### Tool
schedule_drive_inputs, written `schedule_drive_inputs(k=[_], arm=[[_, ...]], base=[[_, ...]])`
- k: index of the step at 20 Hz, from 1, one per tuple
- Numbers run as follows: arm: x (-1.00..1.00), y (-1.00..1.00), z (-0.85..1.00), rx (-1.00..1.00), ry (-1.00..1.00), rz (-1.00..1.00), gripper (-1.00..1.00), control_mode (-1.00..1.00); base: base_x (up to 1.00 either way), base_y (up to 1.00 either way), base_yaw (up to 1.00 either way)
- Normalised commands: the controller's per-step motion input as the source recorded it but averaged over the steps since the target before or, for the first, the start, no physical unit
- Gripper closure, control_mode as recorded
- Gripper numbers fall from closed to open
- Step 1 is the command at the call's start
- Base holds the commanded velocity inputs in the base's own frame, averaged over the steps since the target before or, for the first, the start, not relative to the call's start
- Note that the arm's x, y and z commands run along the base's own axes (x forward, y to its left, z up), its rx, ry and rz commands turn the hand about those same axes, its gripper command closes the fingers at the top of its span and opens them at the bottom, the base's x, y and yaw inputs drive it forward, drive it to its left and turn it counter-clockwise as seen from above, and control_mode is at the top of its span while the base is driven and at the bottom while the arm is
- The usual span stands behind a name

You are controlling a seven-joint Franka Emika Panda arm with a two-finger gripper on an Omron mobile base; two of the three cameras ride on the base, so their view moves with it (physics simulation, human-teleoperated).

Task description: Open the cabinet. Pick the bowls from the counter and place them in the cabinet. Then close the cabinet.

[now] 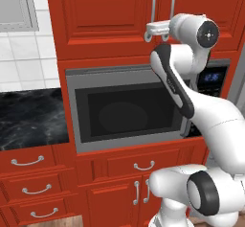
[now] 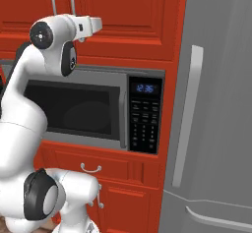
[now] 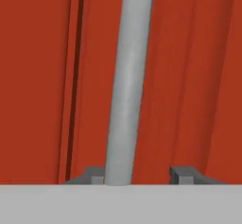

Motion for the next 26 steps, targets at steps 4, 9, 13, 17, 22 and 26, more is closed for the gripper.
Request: schedule_drive_inputs(k=[4, 9, 13, 17, 22, 26], arm=[[0.2, -0.95, -0.07, 0.18, 0.03, 0.0, 1.0, -1.0], [-0.42, -1.0, 0.02, 0.32, 0.08, -0.03, 1.0, -1.0], [-0.76, -1.0, 0.0, 0.35, 0.02, -0.06, 1.0, -1.0], [-0.98, -1.0, -0.02, 0.29, -0.14, -0.02, 1.0, -1.0], [-0.86, -1.0, -0.07, 0.23, -0.39, 0.0, 1.0, -1.0], [-0.79, -1.0, 0.0, 0.21, -0.36, 0.0, 1.0, -1.0]], base=[[0.0, 0.0, 0.0], [0.0, 0.0, 0.0], [0.0, 0.0, 0.0], [0.0, 0.0, 0.0], [0.0, 0.0, 0.0], [0.0, 0.0, 0.0]])
